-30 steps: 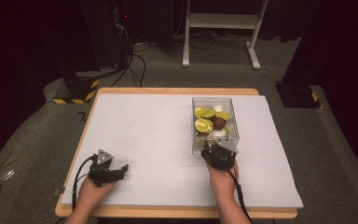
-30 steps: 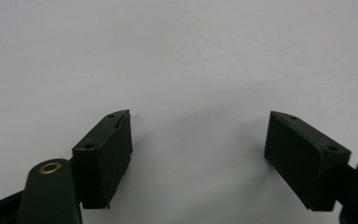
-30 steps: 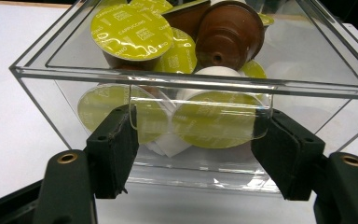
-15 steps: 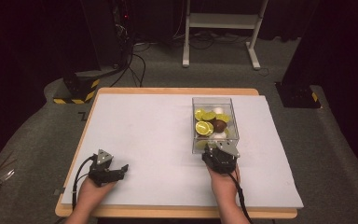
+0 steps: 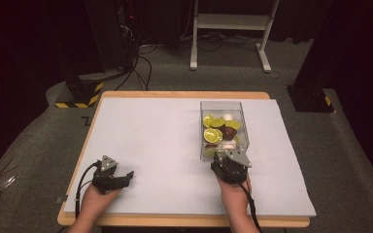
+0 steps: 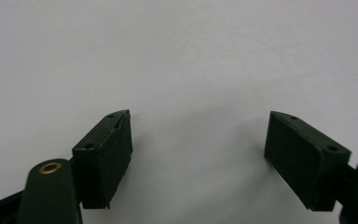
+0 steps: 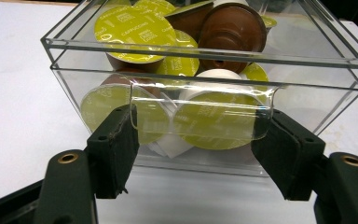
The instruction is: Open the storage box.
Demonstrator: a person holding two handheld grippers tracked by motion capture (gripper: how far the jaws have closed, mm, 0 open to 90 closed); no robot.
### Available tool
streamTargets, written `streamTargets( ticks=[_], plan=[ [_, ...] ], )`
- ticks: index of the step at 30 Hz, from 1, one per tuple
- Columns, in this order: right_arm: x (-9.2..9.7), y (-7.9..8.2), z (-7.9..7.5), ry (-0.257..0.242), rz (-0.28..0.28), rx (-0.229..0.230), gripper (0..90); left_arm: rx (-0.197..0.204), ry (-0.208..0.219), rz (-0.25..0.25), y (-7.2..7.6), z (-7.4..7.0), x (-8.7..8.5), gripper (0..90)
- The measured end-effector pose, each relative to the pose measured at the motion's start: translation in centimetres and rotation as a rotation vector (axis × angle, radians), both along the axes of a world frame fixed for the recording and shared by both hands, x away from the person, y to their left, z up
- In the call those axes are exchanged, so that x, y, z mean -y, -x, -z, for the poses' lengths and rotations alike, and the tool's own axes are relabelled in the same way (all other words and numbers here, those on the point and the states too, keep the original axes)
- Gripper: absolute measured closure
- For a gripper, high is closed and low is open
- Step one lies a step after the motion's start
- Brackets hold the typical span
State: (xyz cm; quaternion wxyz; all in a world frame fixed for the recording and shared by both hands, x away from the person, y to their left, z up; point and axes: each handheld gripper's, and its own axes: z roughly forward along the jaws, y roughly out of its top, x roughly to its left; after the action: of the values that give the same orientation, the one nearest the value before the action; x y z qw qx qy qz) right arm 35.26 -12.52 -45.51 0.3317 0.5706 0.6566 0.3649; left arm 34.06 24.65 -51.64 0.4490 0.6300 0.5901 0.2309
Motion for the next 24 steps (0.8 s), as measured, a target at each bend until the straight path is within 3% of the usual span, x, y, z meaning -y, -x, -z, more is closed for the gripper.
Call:
streamTargets(
  ticks=[24],
  plan=[
    [-0.2,3.4,0.1,0.002,0.003,0.01,32.3,0.003,0.012,-0.006,0.0,0.0,0.1,23.3]
  ],
)
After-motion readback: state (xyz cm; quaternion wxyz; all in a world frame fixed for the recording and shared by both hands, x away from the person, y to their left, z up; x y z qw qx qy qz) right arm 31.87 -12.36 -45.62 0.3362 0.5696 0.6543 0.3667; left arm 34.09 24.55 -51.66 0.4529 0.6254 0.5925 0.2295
